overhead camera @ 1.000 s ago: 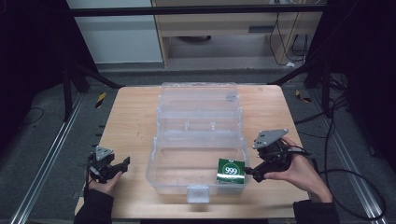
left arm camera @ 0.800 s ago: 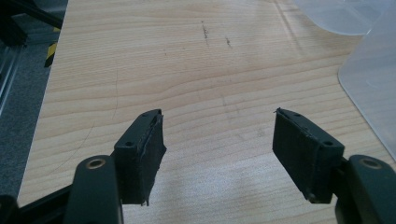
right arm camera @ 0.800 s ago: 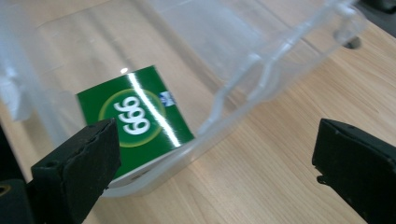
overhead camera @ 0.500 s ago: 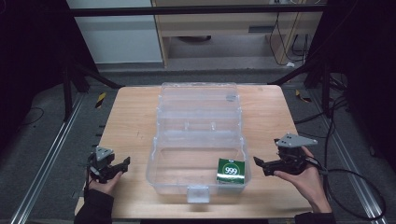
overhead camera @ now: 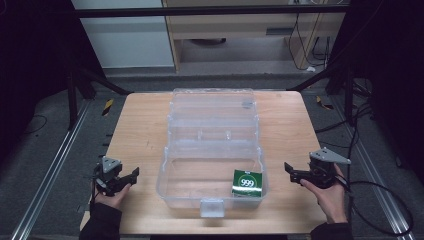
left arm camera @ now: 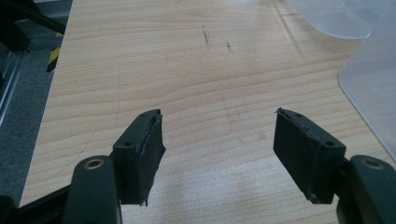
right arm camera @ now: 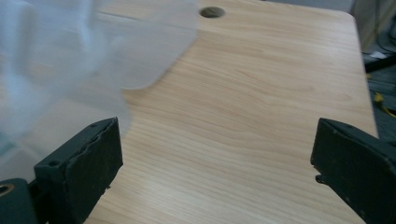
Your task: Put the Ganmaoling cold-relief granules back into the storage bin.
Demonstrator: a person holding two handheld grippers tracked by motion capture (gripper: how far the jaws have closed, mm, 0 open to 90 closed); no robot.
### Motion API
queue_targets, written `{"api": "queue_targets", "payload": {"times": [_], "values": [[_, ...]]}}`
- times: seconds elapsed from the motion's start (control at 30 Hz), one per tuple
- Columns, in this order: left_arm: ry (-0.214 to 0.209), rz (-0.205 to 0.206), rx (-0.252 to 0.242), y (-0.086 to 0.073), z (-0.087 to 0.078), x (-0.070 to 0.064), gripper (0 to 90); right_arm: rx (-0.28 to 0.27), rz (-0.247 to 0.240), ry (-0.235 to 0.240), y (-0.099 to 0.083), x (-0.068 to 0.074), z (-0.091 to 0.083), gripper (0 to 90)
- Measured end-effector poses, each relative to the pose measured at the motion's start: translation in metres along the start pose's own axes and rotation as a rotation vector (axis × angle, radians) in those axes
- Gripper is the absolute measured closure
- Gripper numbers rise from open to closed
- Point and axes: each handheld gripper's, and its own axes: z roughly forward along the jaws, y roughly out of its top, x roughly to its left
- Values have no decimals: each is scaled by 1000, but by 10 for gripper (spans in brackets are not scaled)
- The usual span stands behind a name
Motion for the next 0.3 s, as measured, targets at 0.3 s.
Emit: {"api": "queue_targets", "payload": {"times": [0.3], "values": [[2, 0, -1, -1, 2, 1, 314, 43, 51, -88, -23, -19, 11, 8]]}}
